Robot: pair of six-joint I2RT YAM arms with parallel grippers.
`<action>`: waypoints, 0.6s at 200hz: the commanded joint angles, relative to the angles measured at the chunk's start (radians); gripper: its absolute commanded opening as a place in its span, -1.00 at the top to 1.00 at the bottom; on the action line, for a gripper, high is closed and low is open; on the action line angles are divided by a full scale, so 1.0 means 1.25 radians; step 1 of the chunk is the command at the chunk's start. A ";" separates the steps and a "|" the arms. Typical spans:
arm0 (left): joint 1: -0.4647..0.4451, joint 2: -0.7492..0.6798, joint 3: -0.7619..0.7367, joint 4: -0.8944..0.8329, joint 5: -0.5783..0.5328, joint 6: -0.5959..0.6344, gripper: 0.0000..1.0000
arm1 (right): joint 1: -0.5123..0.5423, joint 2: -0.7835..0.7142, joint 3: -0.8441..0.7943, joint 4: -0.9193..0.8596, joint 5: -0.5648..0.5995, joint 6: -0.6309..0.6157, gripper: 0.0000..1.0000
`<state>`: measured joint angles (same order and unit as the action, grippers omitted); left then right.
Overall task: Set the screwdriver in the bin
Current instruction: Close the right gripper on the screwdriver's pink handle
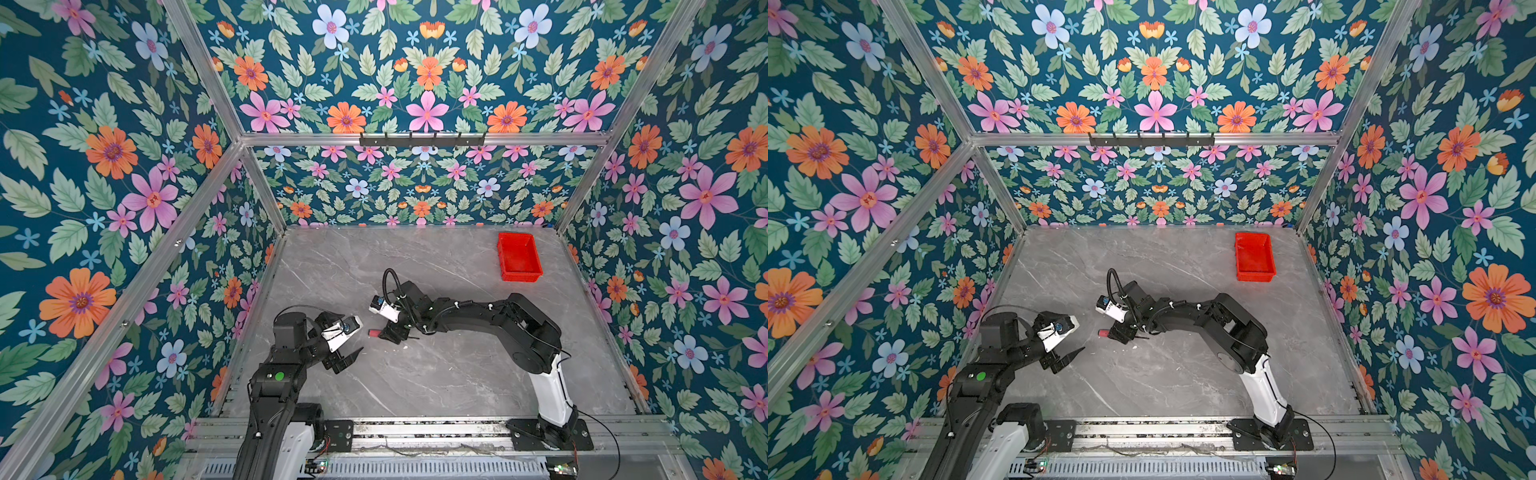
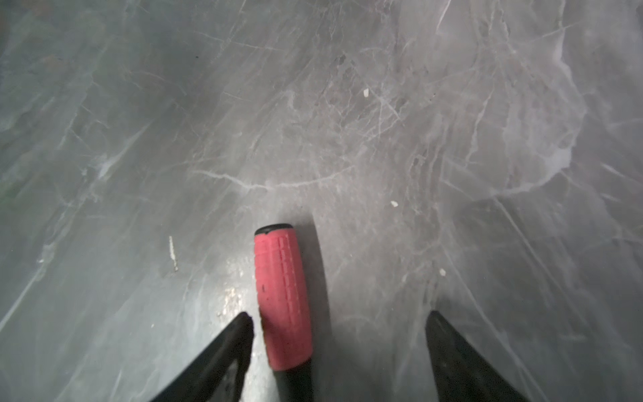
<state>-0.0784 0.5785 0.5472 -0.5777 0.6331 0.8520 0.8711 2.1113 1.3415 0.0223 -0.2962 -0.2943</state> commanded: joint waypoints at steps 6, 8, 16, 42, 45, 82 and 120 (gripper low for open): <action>0.001 0.004 -0.002 0.002 0.004 0.011 -0.99 | 0.001 0.021 0.018 -0.030 0.006 -0.006 -0.18; 0.001 0.005 -0.003 0.003 0.003 0.011 -1.00 | 0.001 0.022 0.020 -0.031 0.008 -0.006 -0.17; 0.001 0.005 -0.004 0.004 0.005 0.011 -0.99 | 0.001 0.028 0.022 -0.034 0.010 -0.005 -0.13; 0.001 0.007 -0.001 0.006 0.007 0.012 -0.99 | 0.001 0.041 0.029 -0.044 0.010 -0.004 -0.11; 0.001 0.006 -0.001 0.006 0.007 0.013 -0.99 | 0.001 0.042 0.029 -0.046 0.010 -0.003 -0.11; 0.001 0.020 0.006 0.009 0.016 0.020 -0.99 | 0.001 0.045 0.029 -0.049 0.011 0.006 0.27; 0.001 0.039 0.023 0.016 0.009 0.008 -0.99 | 0.001 0.030 0.018 -0.046 0.019 0.011 0.62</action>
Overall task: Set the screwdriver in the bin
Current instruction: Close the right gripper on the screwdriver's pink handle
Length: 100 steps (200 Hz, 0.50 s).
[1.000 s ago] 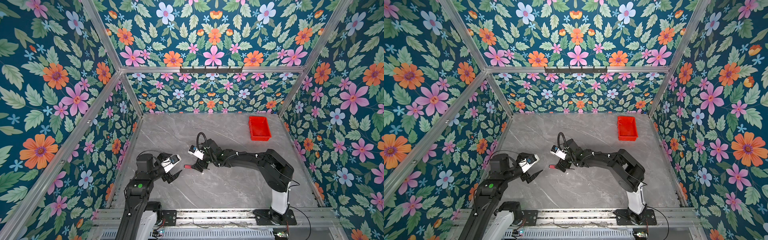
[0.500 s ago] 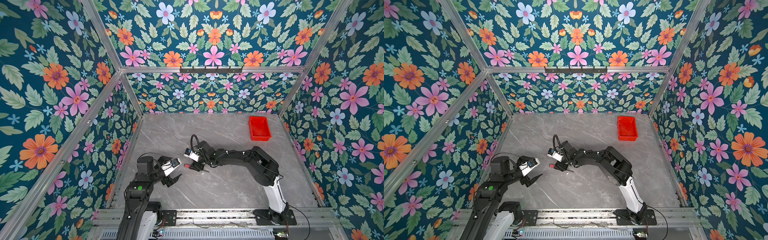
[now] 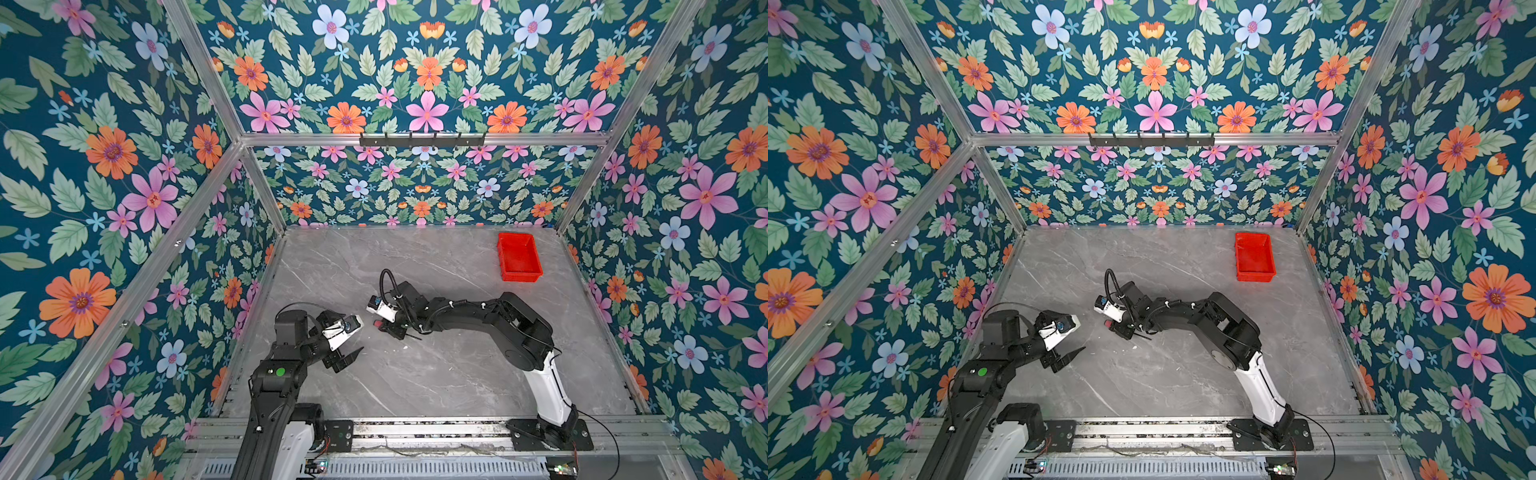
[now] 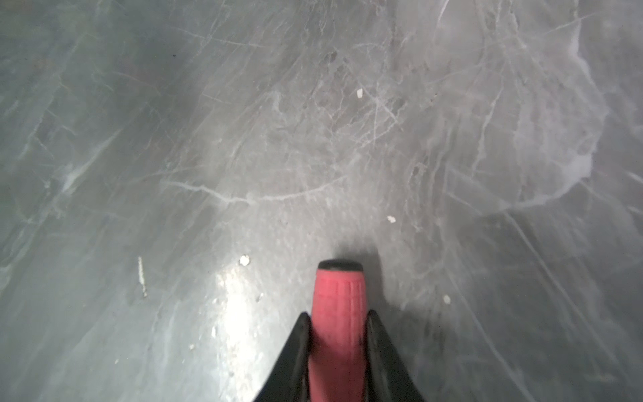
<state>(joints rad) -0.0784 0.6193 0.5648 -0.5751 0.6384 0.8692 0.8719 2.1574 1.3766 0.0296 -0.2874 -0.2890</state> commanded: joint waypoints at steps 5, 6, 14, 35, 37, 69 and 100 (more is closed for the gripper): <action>0.001 0.006 0.009 0.017 0.004 -0.009 -0.99 | 0.001 -0.011 -0.012 -0.049 0.014 0.008 0.67; 0.001 0.005 0.009 0.017 0.004 -0.010 -0.99 | 0.000 -0.012 -0.013 -0.049 0.014 0.008 0.68; 0.001 0.005 0.011 0.025 0.003 -0.020 -1.00 | 0.001 -0.020 -0.018 -0.043 0.017 0.012 0.74; 0.001 0.008 0.012 0.042 0.012 -0.042 -0.99 | 0.000 -0.045 -0.033 -0.021 0.026 0.027 0.88; 0.000 0.010 0.012 0.043 0.013 -0.045 -0.99 | 0.000 -0.046 -0.035 -0.019 0.027 0.029 0.89; 0.000 0.018 0.009 0.093 0.028 -0.107 -0.99 | -0.003 -0.089 -0.061 0.015 0.052 0.060 1.00; -0.001 0.044 0.008 0.175 0.057 -0.202 -0.99 | -0.019 -0.138 -0.094 0.051 0.065 0.093 1.00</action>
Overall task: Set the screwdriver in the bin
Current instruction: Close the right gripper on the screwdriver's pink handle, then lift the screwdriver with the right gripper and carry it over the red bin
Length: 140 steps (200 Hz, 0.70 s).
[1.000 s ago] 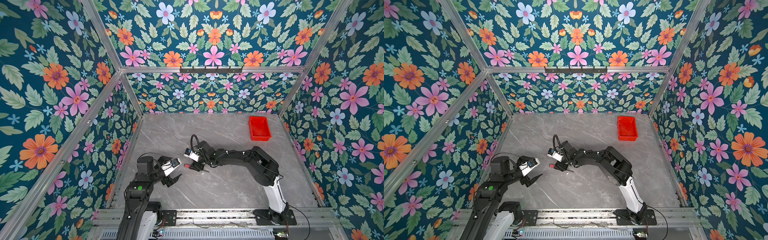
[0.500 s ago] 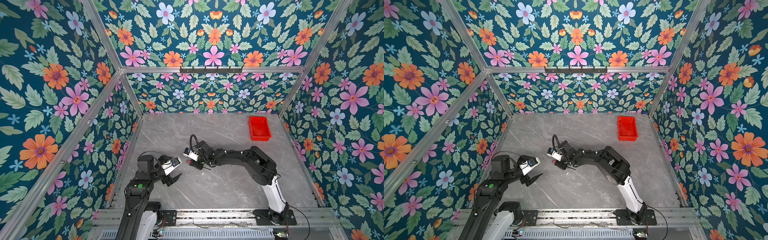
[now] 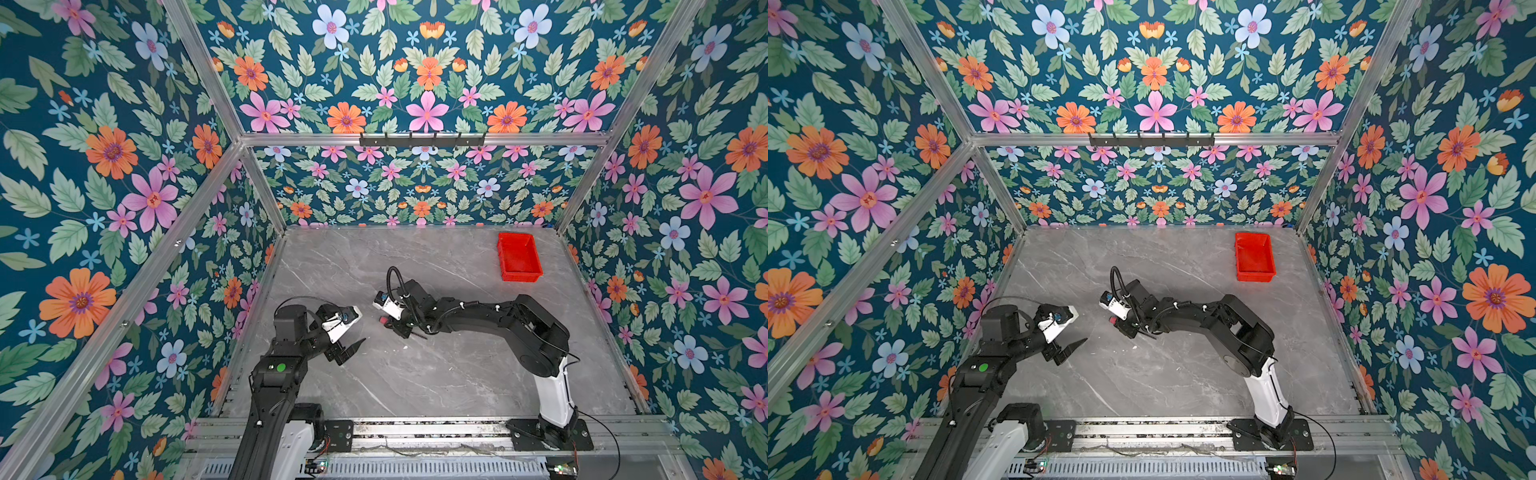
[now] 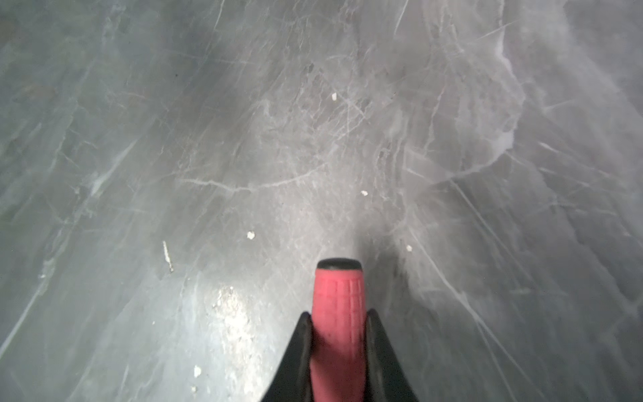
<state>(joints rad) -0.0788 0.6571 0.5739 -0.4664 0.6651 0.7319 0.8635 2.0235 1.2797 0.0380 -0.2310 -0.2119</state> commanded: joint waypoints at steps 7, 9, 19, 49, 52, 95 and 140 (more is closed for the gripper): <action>-0.002 0.019 0.000 0.111 0.038 -0.114 -1.00 | -0.017 -0.043 -0.025 0.052 0.023 0.042 1.00; -0.002 0.020 -0.001 0.117 0.039 -0.119 -1.00 | -0.020 -0.046 -0.028 0.055 0.024 0.044 1.00; -0.007 0.025 -0.002 0.148 0.041 -0.142 -0.99 | -0.028 -0.064 -0.041 0.068 0.030 0.056 1.00; -0.048 0.048 -0.005 0.223 0.018 -0.182 -0.99 | -0.056 -0.117 -0.081 0.103 0.048 0.088 1.00; -0.055 0.052 -0.004 0.228 0.013 -0.182 -0.99 | -0.061 -0.125 -0.087 0.107 0.049 0.091 1.00; -0.196 0.122 0.001 0.307 -0.107 -0.196 -1.00 | -0.098 -0.193 -0.128 0.125 0.088 0.112 1.00; -0.292 0.213 -0.006 0.472 -0.165 -0.256 -0.99 | -0.159 -0.253 -0.161 0.121 0.122 0.106 1.00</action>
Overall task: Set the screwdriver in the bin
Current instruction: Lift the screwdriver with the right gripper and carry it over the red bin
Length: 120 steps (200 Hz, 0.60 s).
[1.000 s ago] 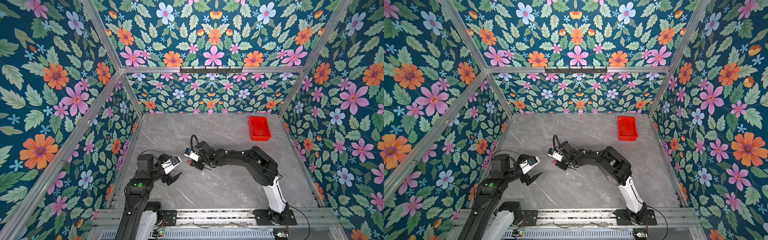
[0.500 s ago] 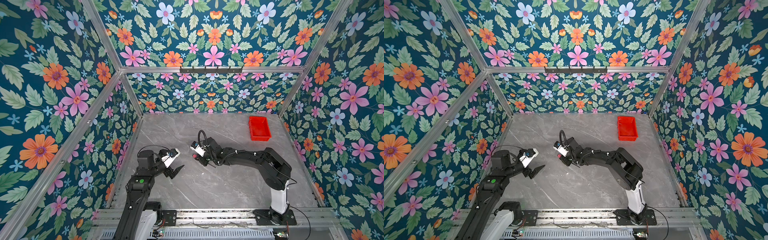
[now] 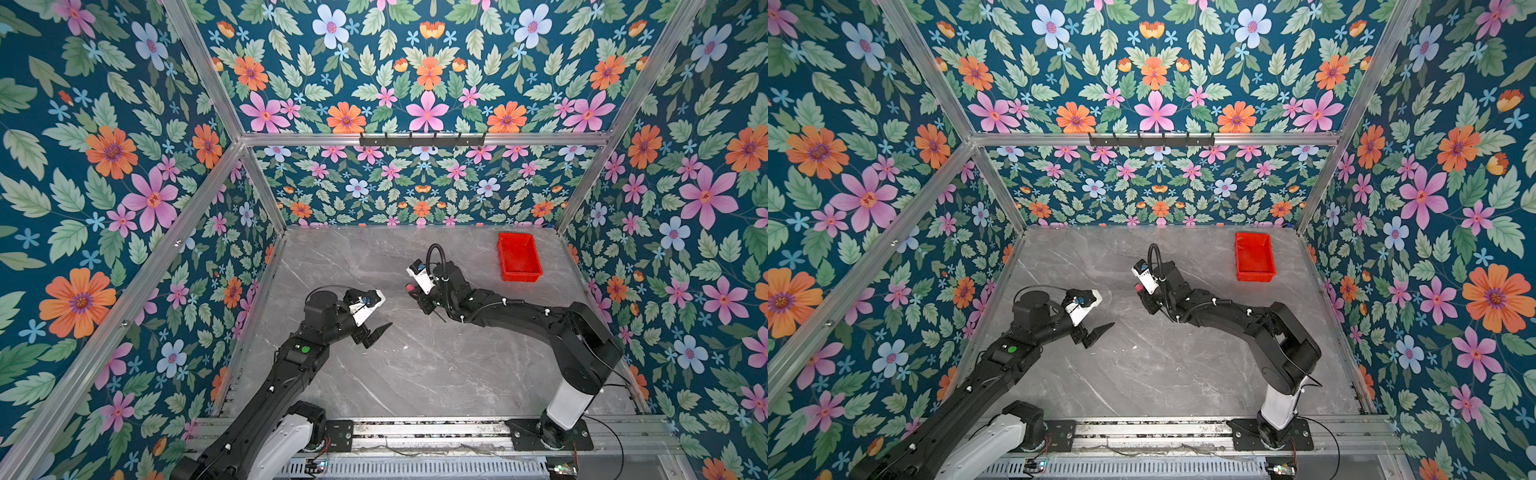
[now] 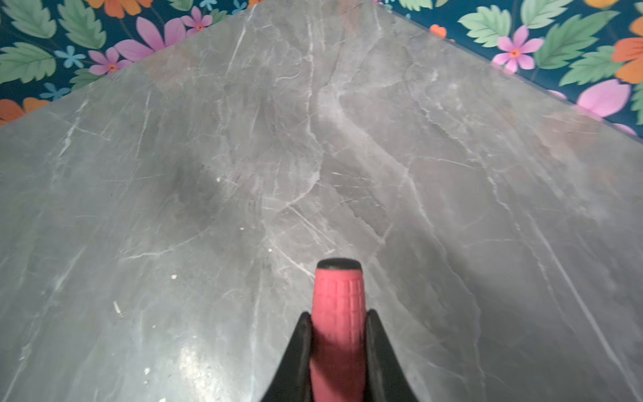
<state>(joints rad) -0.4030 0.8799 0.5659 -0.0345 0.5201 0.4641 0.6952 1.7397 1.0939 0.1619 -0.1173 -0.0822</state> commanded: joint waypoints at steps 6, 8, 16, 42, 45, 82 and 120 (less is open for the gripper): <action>-0.045 0.048 0.002 0.142 -0.054 -0.046 -0.99 | -0.034 -0.035 -0.019 0.022 0.035 0.003 1.00; -0.049 0.053 0.002 0.147 -0.056 -0.047 -0.99 | -0.036 -0.039 -0.020 0.022 0.037 0.003 1.00; -0.063 0.072 0.007 0.166 -0.057 -0.053 -0.99 | -0.047 -0.053 -0.027 0.021 0.042 0.004 1.00; -0.110 0.142 0.021 0.239 -0.063 -0.074 -0.99 | -0.087 -0.112 -0.053 0.019 0.050 0.023 1.00; -0.116 0.150 0.021 0.248 -0.065 -0.076 -0.99 | -0.092 -0.117 -0.057 0.019 0.050 0.026 1.00; -0.175 0.249 0.050 0.347 -0.085 -0.103 -0.99 | -0.155 -0.171 -0.096 0.030 0.045 0.062 1.00; -0.222 0.347 0.099 0.411 -0.104 -0.115 -0.99 | -0.226 -0.214 -0.124 0.027 0.045 0.083 1.00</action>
<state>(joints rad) -0.6563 1.2610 0.6571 0.3717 0.4099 0.3454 0.4545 1.4982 0.9497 0.1688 -0.0681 -0.0074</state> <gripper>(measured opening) 0.998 0.198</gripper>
